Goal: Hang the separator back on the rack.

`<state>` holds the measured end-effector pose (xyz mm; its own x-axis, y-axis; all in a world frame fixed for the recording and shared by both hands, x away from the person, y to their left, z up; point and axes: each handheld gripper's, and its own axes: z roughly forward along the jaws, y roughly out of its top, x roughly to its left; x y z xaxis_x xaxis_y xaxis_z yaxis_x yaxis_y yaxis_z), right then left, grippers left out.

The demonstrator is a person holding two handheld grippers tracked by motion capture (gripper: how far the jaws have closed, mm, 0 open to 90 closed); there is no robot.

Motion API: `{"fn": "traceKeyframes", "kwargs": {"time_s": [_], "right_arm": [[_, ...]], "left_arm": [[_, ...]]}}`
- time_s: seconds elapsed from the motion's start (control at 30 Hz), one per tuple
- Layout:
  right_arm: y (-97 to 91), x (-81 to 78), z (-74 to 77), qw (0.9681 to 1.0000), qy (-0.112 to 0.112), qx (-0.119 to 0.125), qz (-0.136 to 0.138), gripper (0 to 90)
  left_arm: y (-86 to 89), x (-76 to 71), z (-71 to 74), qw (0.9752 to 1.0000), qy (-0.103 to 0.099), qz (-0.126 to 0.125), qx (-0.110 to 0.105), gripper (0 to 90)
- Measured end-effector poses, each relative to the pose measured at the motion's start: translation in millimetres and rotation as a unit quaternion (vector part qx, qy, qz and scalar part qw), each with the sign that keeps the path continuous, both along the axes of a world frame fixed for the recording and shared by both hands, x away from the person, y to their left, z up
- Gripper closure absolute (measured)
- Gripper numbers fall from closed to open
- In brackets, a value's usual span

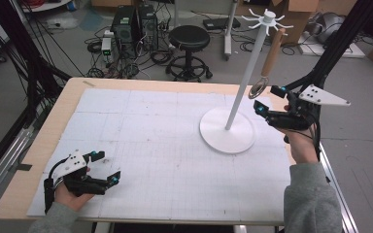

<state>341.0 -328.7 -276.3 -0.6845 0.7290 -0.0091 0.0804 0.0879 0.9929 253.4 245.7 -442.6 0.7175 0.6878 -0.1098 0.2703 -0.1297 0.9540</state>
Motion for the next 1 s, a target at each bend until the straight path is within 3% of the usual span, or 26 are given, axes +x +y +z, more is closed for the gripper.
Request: {"fn": "traceKeyframes", "kwargs": {"time_s": [0.1, 0.13, 0.17, 0.77, 1.0], "right_arm": [[1.0, -4.7, -6.4, 0.9999, 0.008, 0.002, 0.006, 8.8], [0.9, -5.8, -7.9, 1.0, 0.007, 0.002, 0.006, 1.4], [1.8, -8.0, -10.6, 0.9999, 0.008, 0.012, -0.004, 0.4], [-2.8, -23.0, -53.2, 0.9997, 0.024, -0.001, 0.004, 0.3], [-1.8, -21.9, -71.6, 0.9986, 0.05, -0.011, 0.008, 0.4]], "left_arm": [[0.2, 0.5, 0.8, 1.0, -0.001, 0.0, 0.0, 1.8], [0.8, 1.0, 1.1, 1.0, -0.003, 0.002, -0.001, 1.8], [1.2, 1.2, 1.3, 1.0, -0.003, 0.003, -0.004, 1.8], [-1.1, 5.1, 3.4, 0.9999, -0.011, 0.004, -0.012, 1.8], [-2.5, 6.3, 2.7, 0.9999, -0.01, 0.001, -0.008, 1.8]]}}
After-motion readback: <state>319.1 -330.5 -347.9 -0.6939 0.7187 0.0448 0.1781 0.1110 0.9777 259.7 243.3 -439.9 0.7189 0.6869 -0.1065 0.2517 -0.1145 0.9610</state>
